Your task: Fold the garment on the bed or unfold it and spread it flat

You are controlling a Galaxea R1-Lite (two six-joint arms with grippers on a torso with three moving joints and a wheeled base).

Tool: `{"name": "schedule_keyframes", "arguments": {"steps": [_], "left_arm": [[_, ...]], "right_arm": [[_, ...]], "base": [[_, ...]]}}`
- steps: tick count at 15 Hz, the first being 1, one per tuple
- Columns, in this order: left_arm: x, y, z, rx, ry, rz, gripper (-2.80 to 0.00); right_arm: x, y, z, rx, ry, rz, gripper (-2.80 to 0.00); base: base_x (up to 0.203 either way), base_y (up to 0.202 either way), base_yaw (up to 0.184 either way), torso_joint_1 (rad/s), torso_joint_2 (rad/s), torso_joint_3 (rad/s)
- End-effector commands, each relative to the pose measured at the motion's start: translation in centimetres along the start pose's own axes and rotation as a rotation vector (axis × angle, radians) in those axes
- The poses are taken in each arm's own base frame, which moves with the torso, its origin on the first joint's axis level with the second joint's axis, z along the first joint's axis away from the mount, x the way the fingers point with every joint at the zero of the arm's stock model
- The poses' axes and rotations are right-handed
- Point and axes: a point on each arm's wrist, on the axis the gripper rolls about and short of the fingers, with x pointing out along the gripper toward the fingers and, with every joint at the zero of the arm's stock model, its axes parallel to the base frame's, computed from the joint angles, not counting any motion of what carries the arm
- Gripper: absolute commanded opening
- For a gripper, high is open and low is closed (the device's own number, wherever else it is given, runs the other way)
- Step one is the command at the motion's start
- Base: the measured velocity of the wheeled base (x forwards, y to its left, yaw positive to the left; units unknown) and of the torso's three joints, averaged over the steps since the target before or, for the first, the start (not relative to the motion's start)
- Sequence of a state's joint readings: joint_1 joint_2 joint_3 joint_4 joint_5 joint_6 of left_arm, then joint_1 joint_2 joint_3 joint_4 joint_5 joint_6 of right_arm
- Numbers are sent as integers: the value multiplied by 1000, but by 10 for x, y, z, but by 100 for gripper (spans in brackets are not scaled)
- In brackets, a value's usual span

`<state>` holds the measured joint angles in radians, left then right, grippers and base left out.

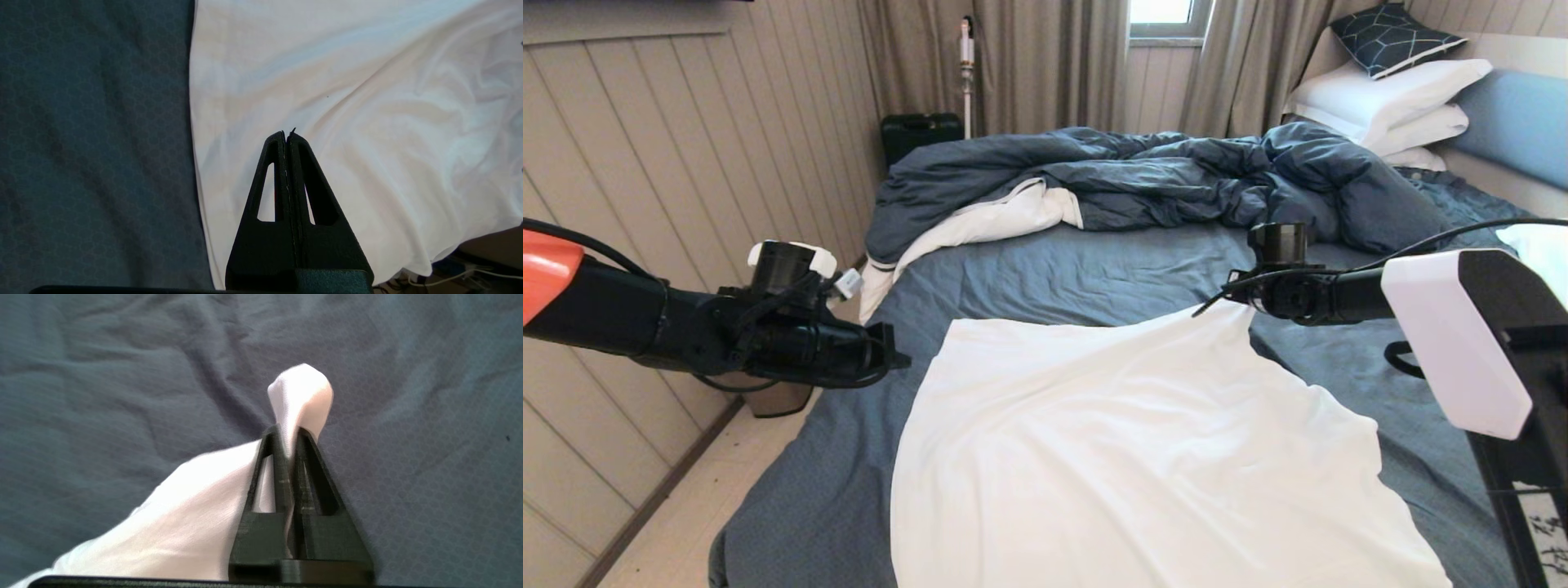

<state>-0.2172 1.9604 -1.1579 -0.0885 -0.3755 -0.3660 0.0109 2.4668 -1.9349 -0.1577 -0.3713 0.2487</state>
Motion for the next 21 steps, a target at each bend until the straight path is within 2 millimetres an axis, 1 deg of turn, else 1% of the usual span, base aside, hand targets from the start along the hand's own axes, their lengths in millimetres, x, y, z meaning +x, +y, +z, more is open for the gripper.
{"name": "schedule_keyframes", "arguments": {"steps": [1,3,5,7,10,12,13,14,16,17,18,19,21], "left_arm": [[1,0,0,-1,-1,-3,-280],[2,1,-1,-3,0,-2,-280],[2,1,-1,-3,-1,-3,-280],[0,0,0,-11,-6,-4,-280],[-6,-4,4,-25,-28,-12,-280],[-11,-6,3,-27,-31,-13,-280],[-13,-6,2,-29,-31,-13,-280],[-16,-7,0,-31,-30,-13,-280],[-21,-8,-3,-32,-26,-13,-280],[-20,-7,-5,-34,-20,-12,-280],[-19,-7,-6,-36,-14,-13,-280],[-18,-8,-9,-35,-4,-20,-280],[-19,-7,-13,-39,8,-17,-280]], "right_arm": [[3,0,-6,-5,14,-7,0],[3,-1,-6,-13,23,-10,0],[0,-4,0,-12,20,-11,0],[0,-13,6,3,13,-26,0],[-21,-24,34,50,-5,-36,0],[-45,-32,48,103,58,-21,0],[-58,-37,53,129,106,18,0],[-72,-45,57,154,174,71,-280],[-97,-61,54,177,345,160,-280],[-111,-72,46,180,469,190,-280],[-121,-79,38,180,552,201,-280],[-129,-85,30,177,606,200,-280],[-152,-97,8,154,700,188,-280]], "base": [[0,0,0,0,0,0],[0,0,0,0,0,0],[0,0,0,0,0,0],[0,0,0,0,0,0],[0,0,0,0,0,0],[0,0,0,0,0,0],[0,0,0,0,0,0],[0,0,0,0,0,0],[0,0,0,0,0,0],[0,0,0,0,0,0],[0,0,0,0,0,0],[0,0,0,0,0,0],[0,0,0,0,0,0]]}}
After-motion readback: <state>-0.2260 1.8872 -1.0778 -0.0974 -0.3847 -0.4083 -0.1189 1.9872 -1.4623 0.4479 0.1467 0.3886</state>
